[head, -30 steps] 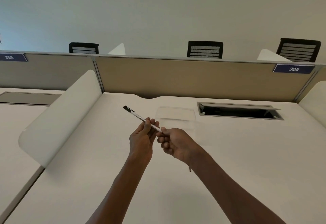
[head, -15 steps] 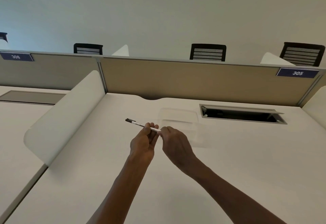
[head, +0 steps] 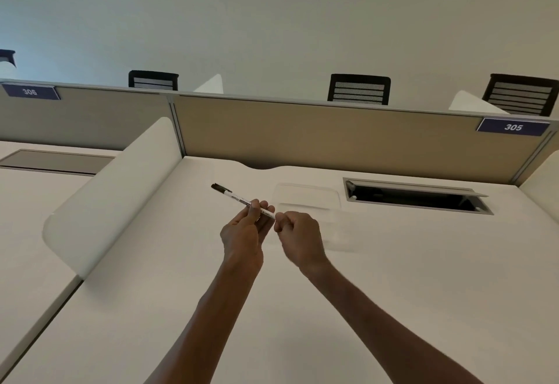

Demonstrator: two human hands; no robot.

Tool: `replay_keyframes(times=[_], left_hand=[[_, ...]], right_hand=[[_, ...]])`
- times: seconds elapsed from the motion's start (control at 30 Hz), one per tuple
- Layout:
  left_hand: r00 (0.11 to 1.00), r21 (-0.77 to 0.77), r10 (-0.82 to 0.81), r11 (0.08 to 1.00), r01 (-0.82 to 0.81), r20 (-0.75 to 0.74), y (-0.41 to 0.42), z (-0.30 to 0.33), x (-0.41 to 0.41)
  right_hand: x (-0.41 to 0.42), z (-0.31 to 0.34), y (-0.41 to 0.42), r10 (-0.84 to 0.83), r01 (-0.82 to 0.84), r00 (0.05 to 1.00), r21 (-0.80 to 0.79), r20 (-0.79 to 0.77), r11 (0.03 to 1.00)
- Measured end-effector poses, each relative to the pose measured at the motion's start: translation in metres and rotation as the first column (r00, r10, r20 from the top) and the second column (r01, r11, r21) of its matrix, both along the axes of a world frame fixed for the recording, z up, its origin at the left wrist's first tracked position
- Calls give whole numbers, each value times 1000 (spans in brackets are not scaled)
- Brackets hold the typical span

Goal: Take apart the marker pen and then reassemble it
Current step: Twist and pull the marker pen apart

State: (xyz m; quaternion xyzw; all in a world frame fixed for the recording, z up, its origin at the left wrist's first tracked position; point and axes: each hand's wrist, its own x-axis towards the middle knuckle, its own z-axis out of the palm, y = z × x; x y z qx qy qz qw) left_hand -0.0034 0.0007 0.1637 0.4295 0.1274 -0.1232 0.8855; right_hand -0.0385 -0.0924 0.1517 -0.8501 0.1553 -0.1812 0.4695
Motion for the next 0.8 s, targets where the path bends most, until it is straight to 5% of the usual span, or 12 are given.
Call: replay_keyframes(times=[0.03, 0.1, 0.17, 0.23, 0.3, 0.37, 0.43, 0.5, 0.67, 0.8], left_hand=[[999, -20, 11, 1000, -12, -46, -1, 2, 0], [992, -45, 17, 999, -23, -122, 0, 3, 1], [987, -54, 6, 998, -14, -159, 2, 2, 1], [988, -55, -7, 998, -2, -156, 4, 1, 0], [992, -58, -3, 998, -4, -126, 6, 1, 1], [998, -50, -16, 999, 12, -68, 8, 3, 2], [998, -18, -57, 998, 57, -2, 10, 3, 2], [996, 10, -81, 997, 81, 44, 10, 4, 1], [995, 12, -73, 997, 73, 73, 9, 5, -1], [998, 31, -40, 999, 38, 43, 8, 1, -2]], right_hand=[[1, -9, 0, 5, 33, 992, -297, 128, 954], [0, -21, -5, 105, 89, 962, -653, 253, 752], [0, -29, -11, 186, 106, 945, -792, 268, 601], [1, -29, -14, 215, 73, 946, -804, 243, 591], [-1, -20, -9, 176, -5, 966, -663, 192, 749], [-2, -1, -5, 159, -149, 986, -186, 43, 971], [-1, 20, -6, 179, -117, 975, 373, -134, 920], [1, 31, -11, 251, -37, 938, 649, -240, 760], [-1, 34, -18, 402, -35, 886, 830, -232, 556], [-1, 26, -12, 351, -70, 922, 822, -162, 565]])
